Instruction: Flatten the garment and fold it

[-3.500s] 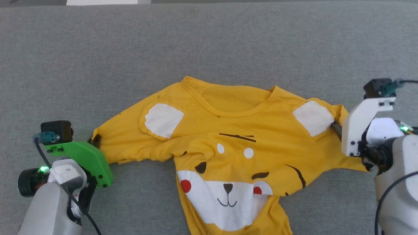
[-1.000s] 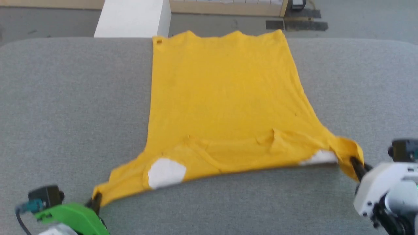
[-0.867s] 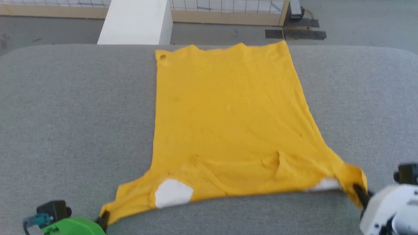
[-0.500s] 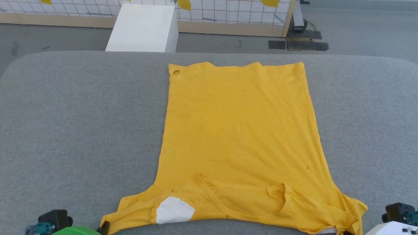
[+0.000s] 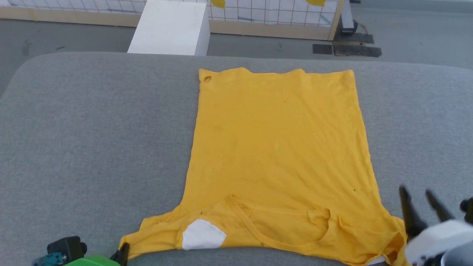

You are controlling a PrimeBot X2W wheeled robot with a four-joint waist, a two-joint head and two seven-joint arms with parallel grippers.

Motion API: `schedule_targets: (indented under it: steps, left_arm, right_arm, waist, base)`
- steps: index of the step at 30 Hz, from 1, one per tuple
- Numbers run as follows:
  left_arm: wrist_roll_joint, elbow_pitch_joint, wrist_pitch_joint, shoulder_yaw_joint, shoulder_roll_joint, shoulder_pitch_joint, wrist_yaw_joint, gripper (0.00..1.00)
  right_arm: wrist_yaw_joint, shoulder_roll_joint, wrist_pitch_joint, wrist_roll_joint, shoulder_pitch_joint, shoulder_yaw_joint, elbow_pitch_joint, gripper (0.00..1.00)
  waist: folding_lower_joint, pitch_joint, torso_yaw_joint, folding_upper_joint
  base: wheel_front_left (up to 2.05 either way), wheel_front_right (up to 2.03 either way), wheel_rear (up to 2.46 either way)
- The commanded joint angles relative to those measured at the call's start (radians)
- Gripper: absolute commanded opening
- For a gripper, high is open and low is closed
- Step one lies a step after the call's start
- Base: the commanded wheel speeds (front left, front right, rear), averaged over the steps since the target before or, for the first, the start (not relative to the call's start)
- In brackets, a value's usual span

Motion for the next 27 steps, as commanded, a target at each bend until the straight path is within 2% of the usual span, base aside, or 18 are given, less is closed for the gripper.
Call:
schedule_targets:
  steps: [1, 5, 10, 14, 20, 27]
  left_arm:
    - [0.001, 0.005, -0.009, -0.004, -0.002, -0.019, -0.006, 0.00]
    - [0.000, 0.008, -0.016, -0.018, -0.007, -0.043, -0.018, 0.00]
    - [-0.002, 0.010, -0.027, -0.036, -0.018, -0.085, -0.034, 0.00]
    - [-0.003, 0.018, -0.042, -0.049, -0.030, -0.126, -0.047, 0.00]
    - [-0.014, 0.039, -0.069, -0.064, -0.054, -0.192, -0.070, 0.00]
    - [-0.026, 0.090, -0.112, -0.081, -0.085, -0.252, -0.102, 0.00]
  right_arm:
    - [-0.001, 0.000, -0.055, -0.020, -0.054, 0.001, 0.000, 1.00]
    - [-0.001, -0.001, -0.168, -0.086, -0.190, -0.002, 0.039, 1.00]
    - [-0.001, -0.049, -0.184, -0.118, -0.401, -0.015, 0.163, 1.00]
    - [-0.001, -0.105, -0.132, -0.118, -0.602, -0.039, 0.308, 1.00]
    - [-0.001, -0.186, -0.009, -0.180, -0.868, -0.088, 0.496, 1.00]
    - [-0.001, -0.234, 0.235, -0.259, -1.071, -0.147, 0.624, 1.00]
  waist:
    - [0.0001, 0.012, 0.018, 0.0000]
    - [0.0001, 0.033, 0.052, 0.0000]
    - [0.0001, 0.091, 0.105, 0.0000]
    - [0.0001, 0.160, 0.145, 0.0000]
    - [0.0001, 0.285, 0.208, 0.0000]
    - [0.0001, 0.405, 0.267, 0.0000]
  base:
    - [0.00, 0.00, 0.00]
    - [0.00, 0.00, 0.00]
    - [0.00, 0.00, 0.00]
    - [0.00, 0.00, 0.00]
    - [0.00, 0.00, 0.00]
    - [0.00, 0.00, 0.00]
